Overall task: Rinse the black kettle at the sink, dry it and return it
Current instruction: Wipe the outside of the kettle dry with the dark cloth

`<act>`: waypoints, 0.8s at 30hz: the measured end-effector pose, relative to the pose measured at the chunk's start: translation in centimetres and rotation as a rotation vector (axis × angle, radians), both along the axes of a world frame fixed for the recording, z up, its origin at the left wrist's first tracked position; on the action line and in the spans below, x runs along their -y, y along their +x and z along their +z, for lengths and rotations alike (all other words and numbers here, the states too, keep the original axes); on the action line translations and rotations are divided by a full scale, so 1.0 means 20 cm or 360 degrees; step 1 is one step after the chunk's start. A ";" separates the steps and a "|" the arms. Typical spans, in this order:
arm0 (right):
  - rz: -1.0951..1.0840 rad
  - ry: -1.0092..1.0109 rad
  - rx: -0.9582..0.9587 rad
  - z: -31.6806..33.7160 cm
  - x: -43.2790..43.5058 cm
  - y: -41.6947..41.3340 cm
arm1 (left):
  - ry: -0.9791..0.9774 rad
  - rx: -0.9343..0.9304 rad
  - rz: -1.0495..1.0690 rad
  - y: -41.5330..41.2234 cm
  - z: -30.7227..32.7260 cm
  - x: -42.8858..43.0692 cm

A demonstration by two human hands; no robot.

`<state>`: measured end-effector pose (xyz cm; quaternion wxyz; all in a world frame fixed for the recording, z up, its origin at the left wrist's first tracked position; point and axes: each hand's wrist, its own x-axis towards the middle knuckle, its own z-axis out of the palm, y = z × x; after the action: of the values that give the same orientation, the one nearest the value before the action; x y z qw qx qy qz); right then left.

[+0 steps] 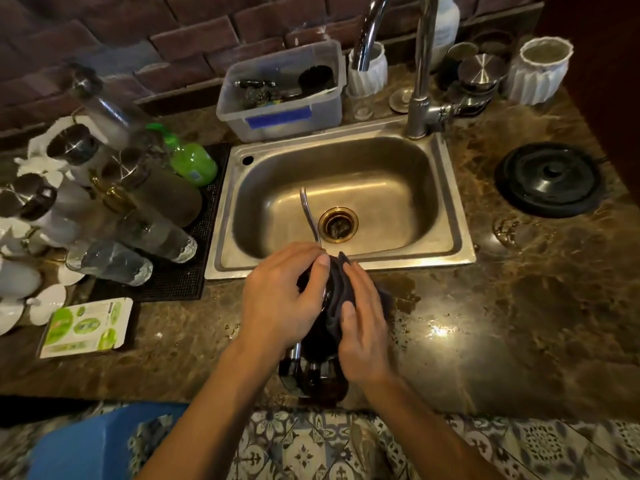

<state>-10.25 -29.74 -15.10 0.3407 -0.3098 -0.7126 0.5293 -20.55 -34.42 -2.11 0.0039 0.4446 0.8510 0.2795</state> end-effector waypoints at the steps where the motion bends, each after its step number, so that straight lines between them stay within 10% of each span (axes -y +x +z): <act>1: 0.0006 0.0038 -0.0027 -0.01 0.02 0.01 | 0.0018 -0.0001 0.0004 0.00 0.00 0.00; 11: 0.0006 0.0278 -0.0190 0.05 0.09 -0.01 | 0.0134 0.0076 -0.0051 -0.02 -0.02 0.02; 19: 0.0722 0.0236 0.0198 0.08 -0.34 -0.22 | 0.0079 0.0030 0.0030 0.00 -0.01 0.01; 24: 0.0572 -0.0160 0.0120 -0.01 -0.31 -0.13 | 0.0009 0.0005 0.0080 0.00 -0.02 0.01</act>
<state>-12.80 -23.56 -15.38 0.1978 -0.2137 -0.7415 0.6045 -20.64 -34.64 -2.61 -0.0031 0.4226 0.8611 0.2828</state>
